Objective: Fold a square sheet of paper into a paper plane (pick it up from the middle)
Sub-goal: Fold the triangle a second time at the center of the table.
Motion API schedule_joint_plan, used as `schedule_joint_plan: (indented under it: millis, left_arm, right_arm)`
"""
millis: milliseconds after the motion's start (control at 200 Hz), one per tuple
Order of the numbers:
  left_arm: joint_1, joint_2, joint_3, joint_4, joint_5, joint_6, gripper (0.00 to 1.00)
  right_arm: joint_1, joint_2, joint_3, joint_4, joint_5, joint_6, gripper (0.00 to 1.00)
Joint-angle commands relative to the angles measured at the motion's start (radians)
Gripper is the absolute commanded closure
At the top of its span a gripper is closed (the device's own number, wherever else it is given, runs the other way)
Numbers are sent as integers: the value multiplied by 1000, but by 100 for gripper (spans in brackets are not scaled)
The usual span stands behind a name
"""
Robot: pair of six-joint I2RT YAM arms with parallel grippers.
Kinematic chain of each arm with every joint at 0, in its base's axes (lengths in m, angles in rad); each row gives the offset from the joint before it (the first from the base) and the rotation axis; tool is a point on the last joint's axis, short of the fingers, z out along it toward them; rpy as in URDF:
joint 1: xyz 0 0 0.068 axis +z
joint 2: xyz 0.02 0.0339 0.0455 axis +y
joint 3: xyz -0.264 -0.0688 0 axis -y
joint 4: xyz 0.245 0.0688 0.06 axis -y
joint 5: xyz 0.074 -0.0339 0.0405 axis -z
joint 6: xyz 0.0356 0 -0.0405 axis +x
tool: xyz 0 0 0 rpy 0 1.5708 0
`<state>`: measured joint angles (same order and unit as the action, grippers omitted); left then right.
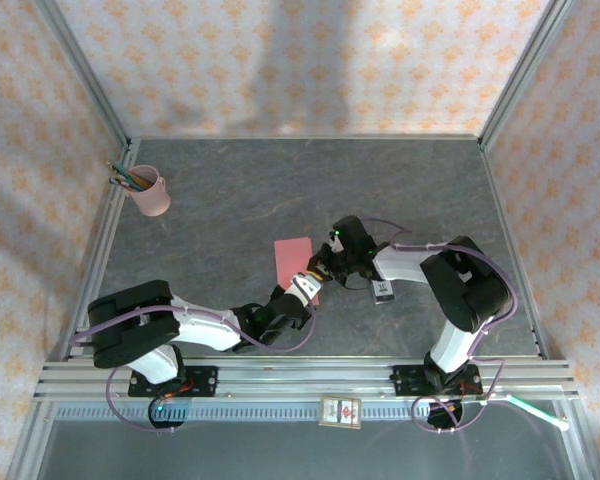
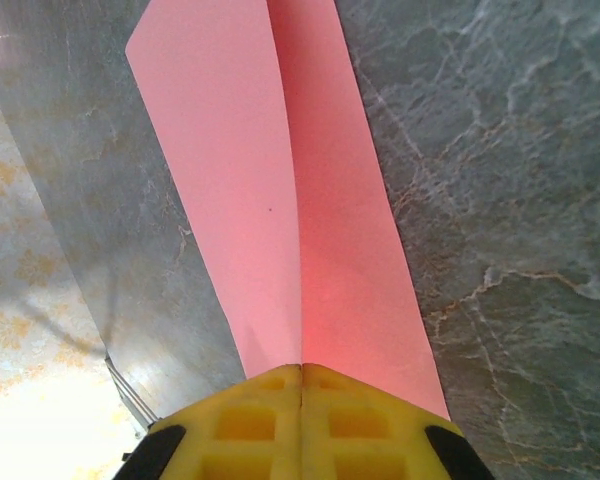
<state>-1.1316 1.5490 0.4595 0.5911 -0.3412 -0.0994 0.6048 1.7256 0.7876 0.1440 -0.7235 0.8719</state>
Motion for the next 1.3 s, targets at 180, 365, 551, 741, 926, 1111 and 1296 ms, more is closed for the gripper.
schedule_joint_plan:
  millis: [180,365,551,741,926,1111,1296]
  left_arm:
    - [76,-73,-72,122,254,-37,100]
    - [124,-110,-100,172,435,-70,100]
    - [163,-118,-129,219,599,-116,100]
    - [186,-110,-147,232,640,-153,100]
    - [197,-96,-149,257,656,-175,100]
    - [203,-71,-147,260,670,-188,100]
    - [225,-48,-145,275,691,-220,100]
  right_arm:
    - [-17,-49,-18,-2,24,-4,81]
    - [-45,-131,-29,-84,77,-67,68]
    - [-69,-212,-14,-141,169,-145,66]
    - [-70,-183,20,-95,149,-192,67]
    - [-51,-77,59,-40,96,-219,69]
    - [-53,39,108,-66,108,-300,71]
    - [-53,78,91,-93,148,-364,72]
